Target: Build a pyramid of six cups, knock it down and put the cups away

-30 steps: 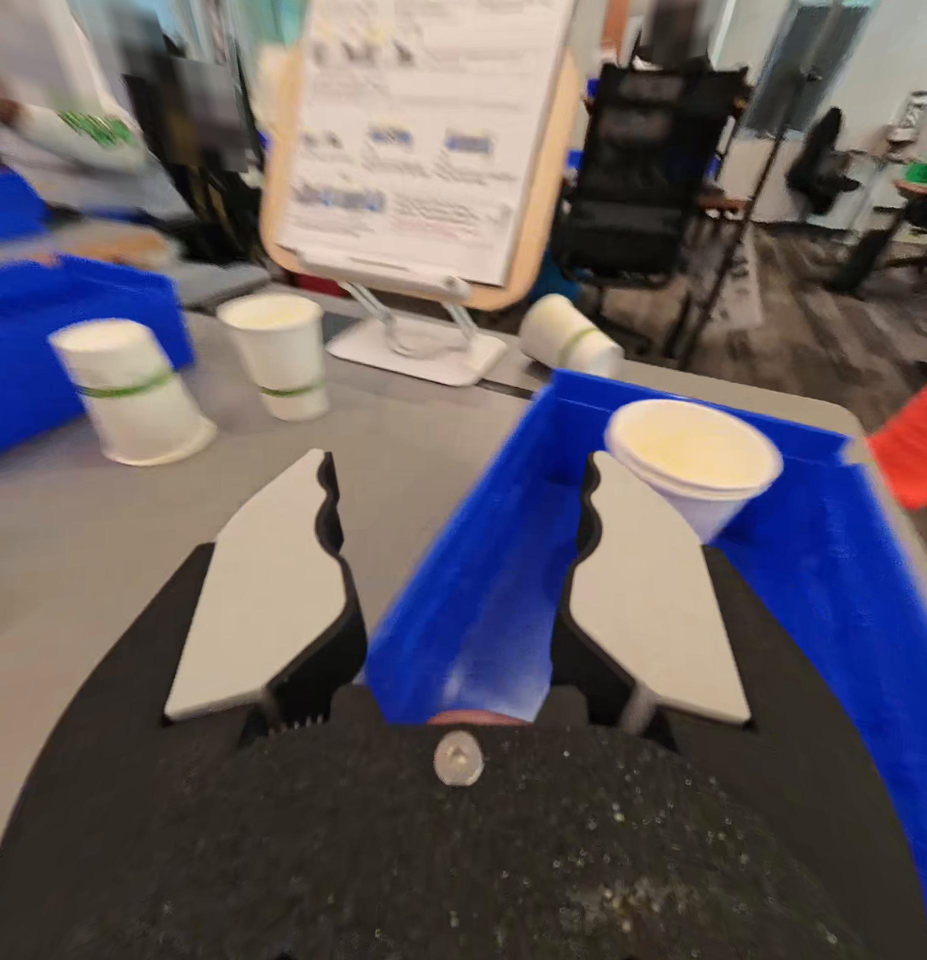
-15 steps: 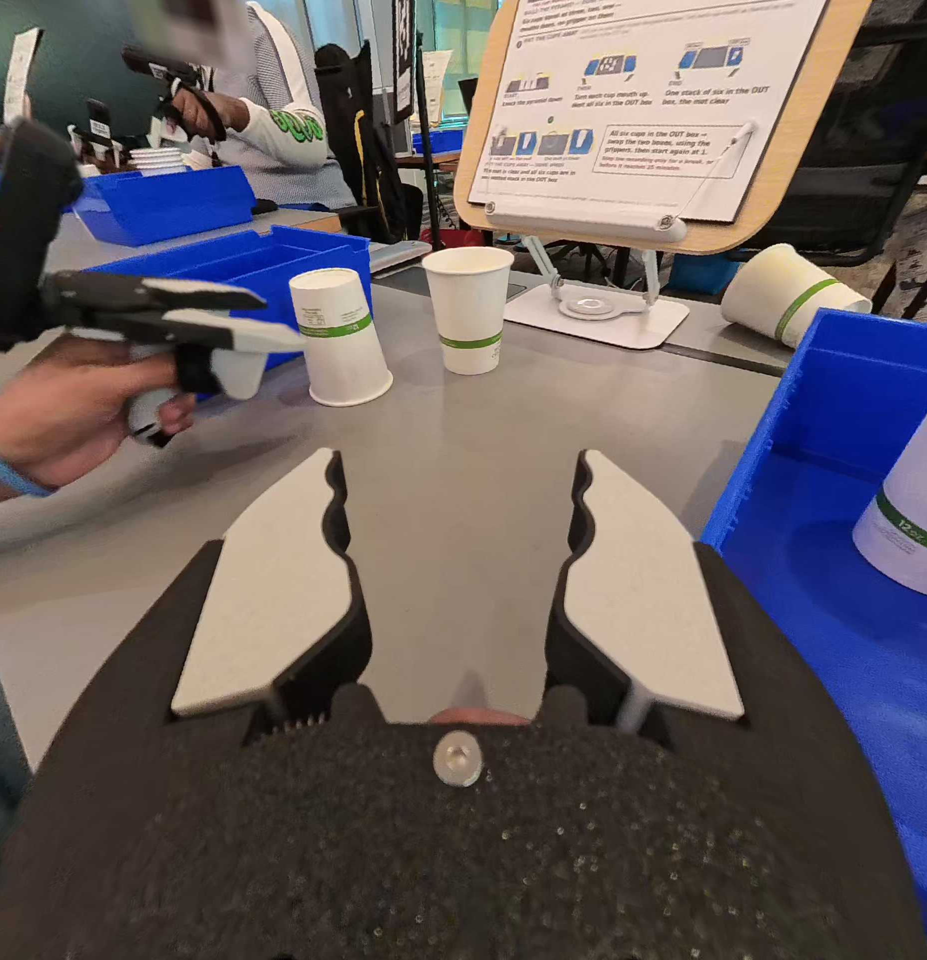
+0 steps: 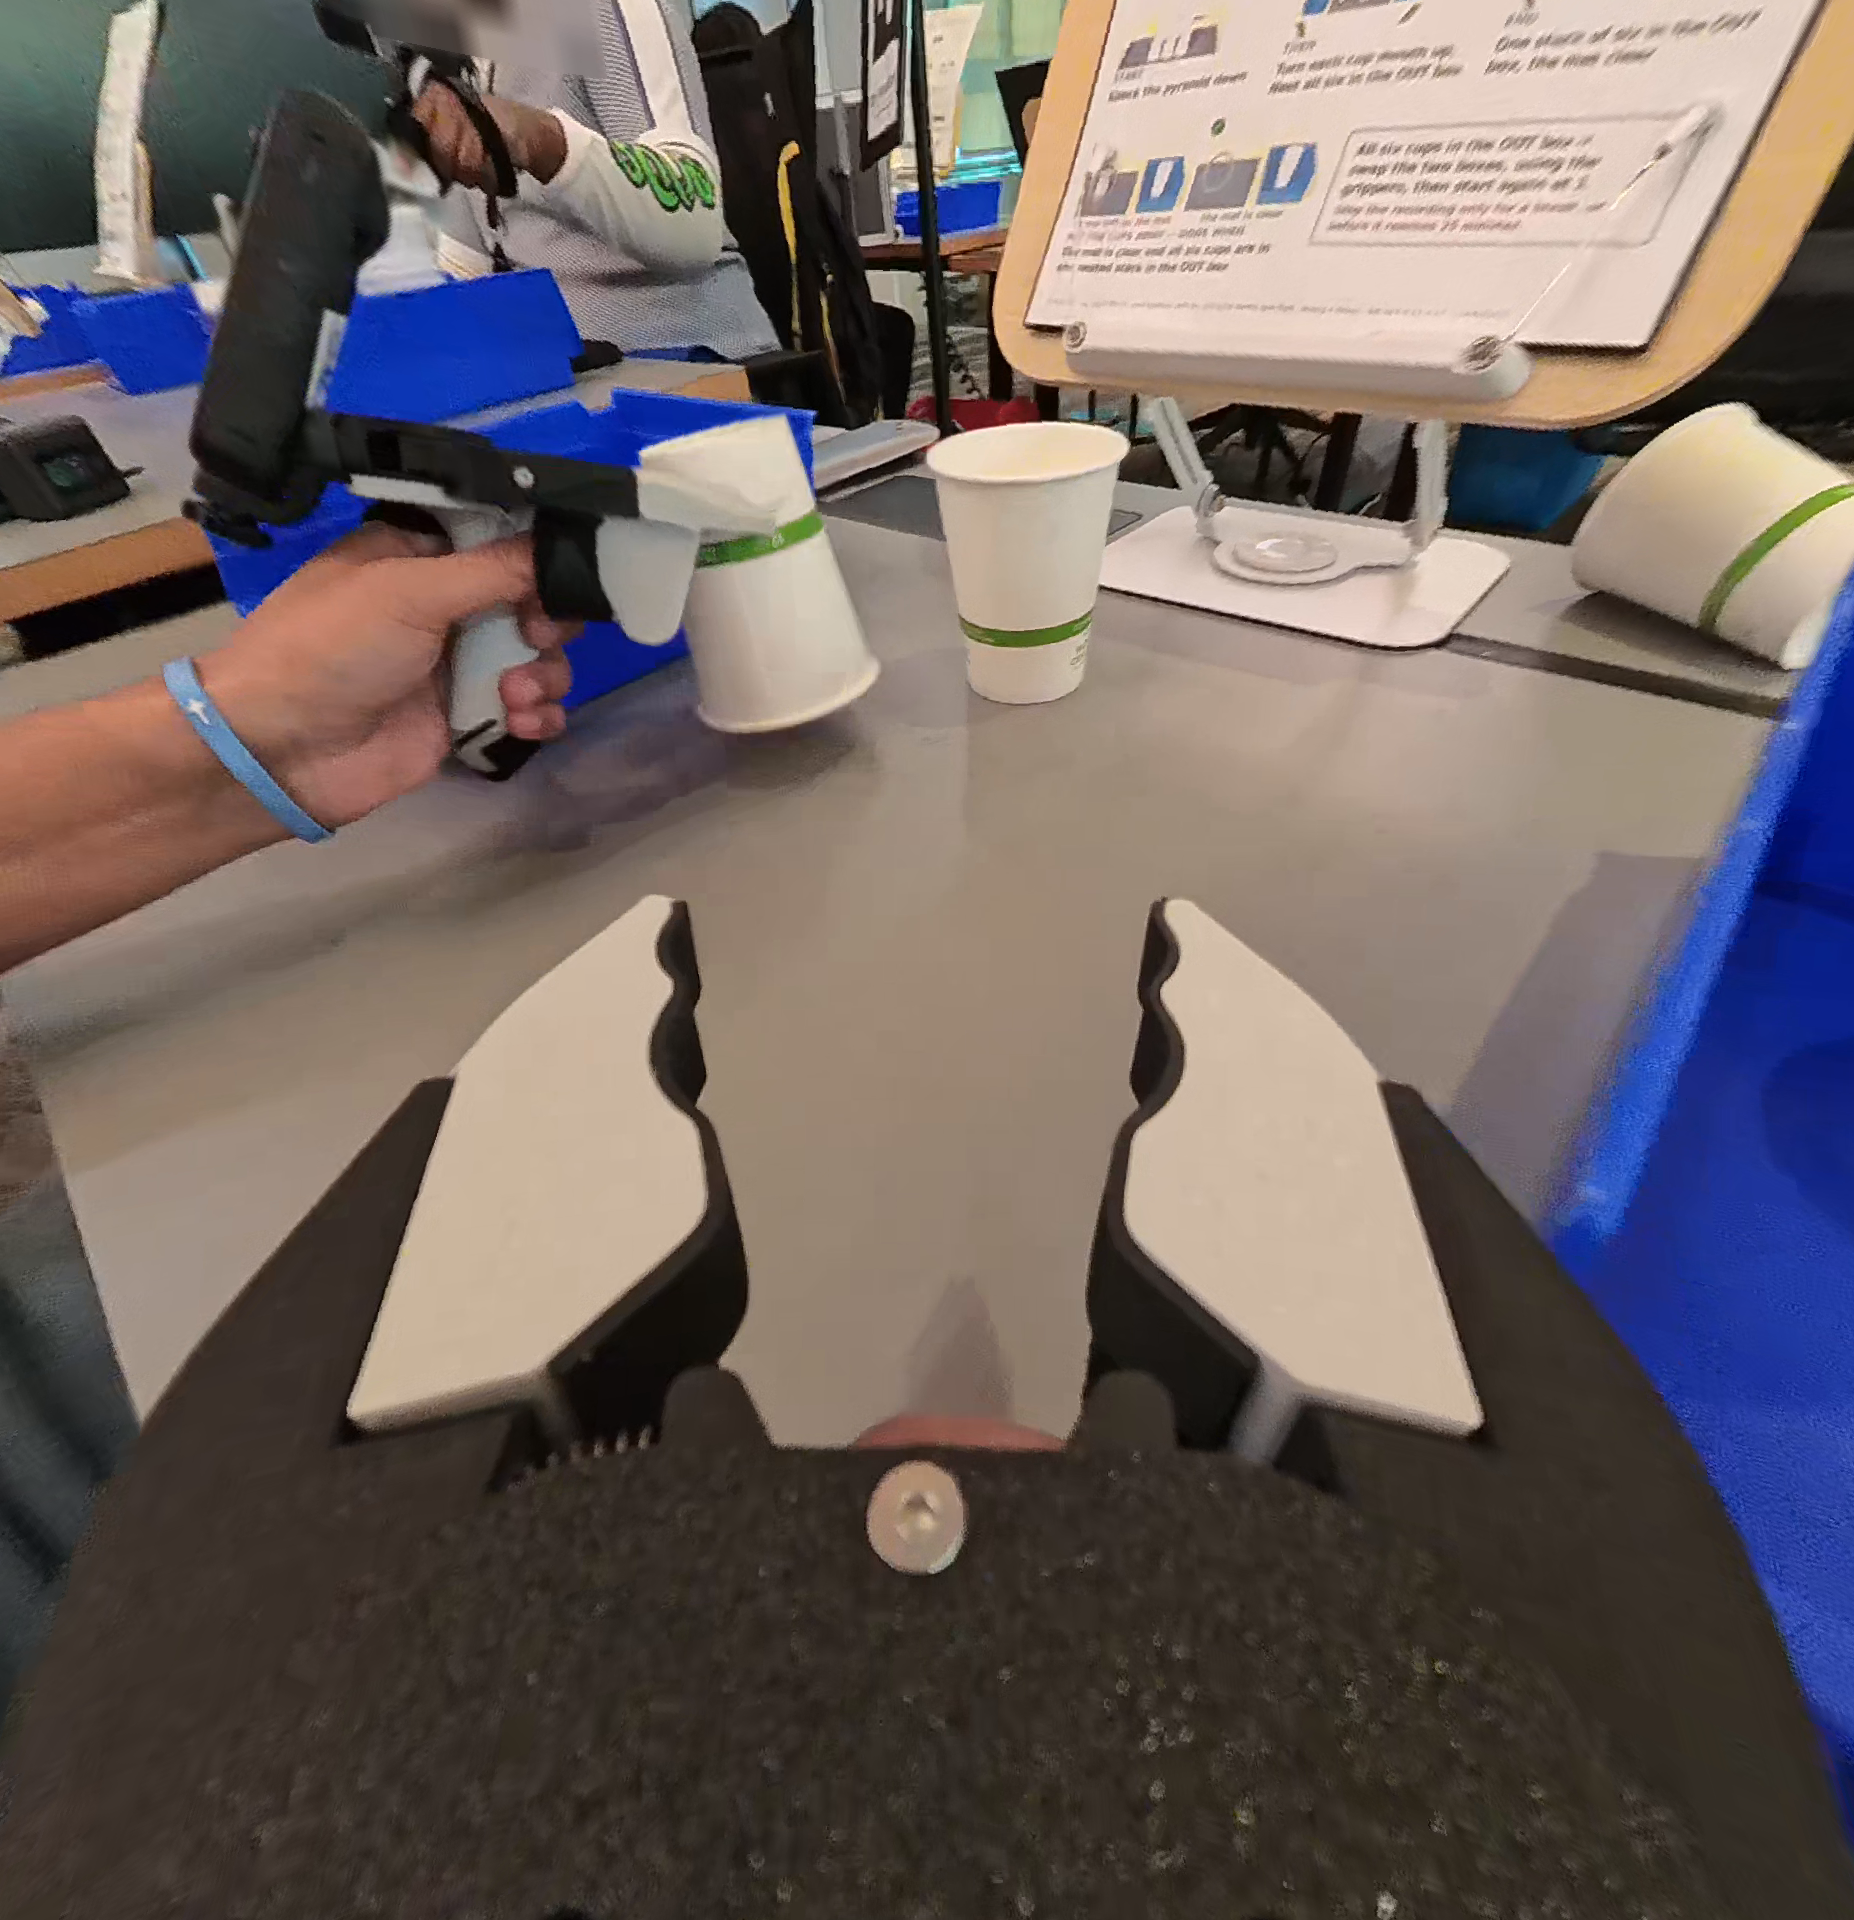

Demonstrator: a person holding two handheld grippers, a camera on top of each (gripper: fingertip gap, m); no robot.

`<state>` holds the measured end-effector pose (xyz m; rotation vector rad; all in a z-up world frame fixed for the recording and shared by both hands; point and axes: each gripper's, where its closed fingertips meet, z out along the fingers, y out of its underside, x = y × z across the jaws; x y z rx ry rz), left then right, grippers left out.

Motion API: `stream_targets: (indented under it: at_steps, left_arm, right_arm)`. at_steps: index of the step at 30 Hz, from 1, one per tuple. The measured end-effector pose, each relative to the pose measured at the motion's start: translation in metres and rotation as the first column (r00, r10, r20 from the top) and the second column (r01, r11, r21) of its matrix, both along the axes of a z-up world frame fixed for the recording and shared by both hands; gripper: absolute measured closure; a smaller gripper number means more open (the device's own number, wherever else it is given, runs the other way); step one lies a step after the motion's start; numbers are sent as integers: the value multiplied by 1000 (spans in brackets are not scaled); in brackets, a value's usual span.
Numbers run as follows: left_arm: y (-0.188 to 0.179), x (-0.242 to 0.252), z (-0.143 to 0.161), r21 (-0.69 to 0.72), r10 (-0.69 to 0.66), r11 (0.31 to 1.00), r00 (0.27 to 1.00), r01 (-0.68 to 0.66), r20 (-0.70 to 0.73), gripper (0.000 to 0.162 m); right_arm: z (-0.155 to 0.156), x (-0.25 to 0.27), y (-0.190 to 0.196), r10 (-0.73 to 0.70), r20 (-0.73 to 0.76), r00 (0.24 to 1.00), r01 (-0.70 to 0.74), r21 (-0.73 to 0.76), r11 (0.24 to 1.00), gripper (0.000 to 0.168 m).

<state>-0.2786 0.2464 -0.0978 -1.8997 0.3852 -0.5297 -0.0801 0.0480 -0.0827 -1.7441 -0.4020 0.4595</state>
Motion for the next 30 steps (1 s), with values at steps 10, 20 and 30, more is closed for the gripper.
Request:
stream_targets:
  at_steps: [10, 20, 30]
  left_arm:
    - [-77, 11, 166, 325, -479, 845, 332, 424, 813, 90]
    - [-112, 53, 146, 368, -574, 772, 319, 518, 754, 90]
    - [-122, 67, 135, 329, -605, 748, 388, 576, 695, 80]
  right_arm:
    - [86, -63, 37, 331, -538, 775, -311, 130, 941, 97]
    - [138, -97, 46, 464, -815, 346, -501, 258, 826, 109]
    - [123, -104, 34, 497, -768, 404, -575, 209, 791, 168]
